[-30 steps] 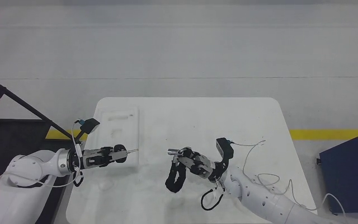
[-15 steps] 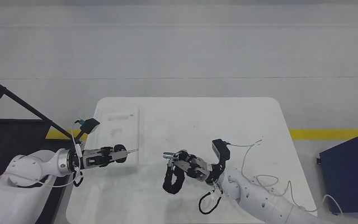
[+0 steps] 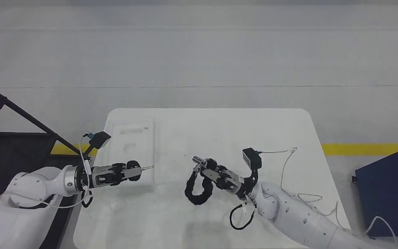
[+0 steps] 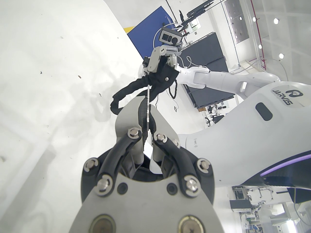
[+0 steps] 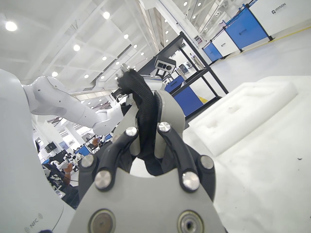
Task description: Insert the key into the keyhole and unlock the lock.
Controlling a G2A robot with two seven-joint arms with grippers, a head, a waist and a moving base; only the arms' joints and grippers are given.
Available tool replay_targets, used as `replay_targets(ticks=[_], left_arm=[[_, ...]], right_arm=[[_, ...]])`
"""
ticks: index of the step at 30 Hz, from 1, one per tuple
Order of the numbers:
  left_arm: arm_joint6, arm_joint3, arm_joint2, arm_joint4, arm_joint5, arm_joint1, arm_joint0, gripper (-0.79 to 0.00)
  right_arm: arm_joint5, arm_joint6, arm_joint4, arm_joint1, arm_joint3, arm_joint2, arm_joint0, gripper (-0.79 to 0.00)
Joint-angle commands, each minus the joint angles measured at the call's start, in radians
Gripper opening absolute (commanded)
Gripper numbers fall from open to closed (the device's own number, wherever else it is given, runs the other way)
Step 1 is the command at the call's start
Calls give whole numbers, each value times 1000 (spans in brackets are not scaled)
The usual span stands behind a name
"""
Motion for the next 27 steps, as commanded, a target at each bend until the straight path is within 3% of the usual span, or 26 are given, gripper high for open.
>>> replay_targets(ticks=[1, 7, 13, 27], left_arm=[[0, 0, 0, 0, 0, 0, 0, -785], [0, 0, 0, 0, 0, 0, 0, -785], [0, 0, 0, 0, 0, 0, 0, -785], [0, 0, 0, 0, 0, 0, 0, -785]], right_arm=[[0, -2, 1, 17, -13, 10, -15, -785], [0, -24, 0, 69, -119, 14, -51, -785], [0, -25, 24, 113, -259, -54, -33, -785], [0, -25, 24, 113, -259, -54, -33, -785]])
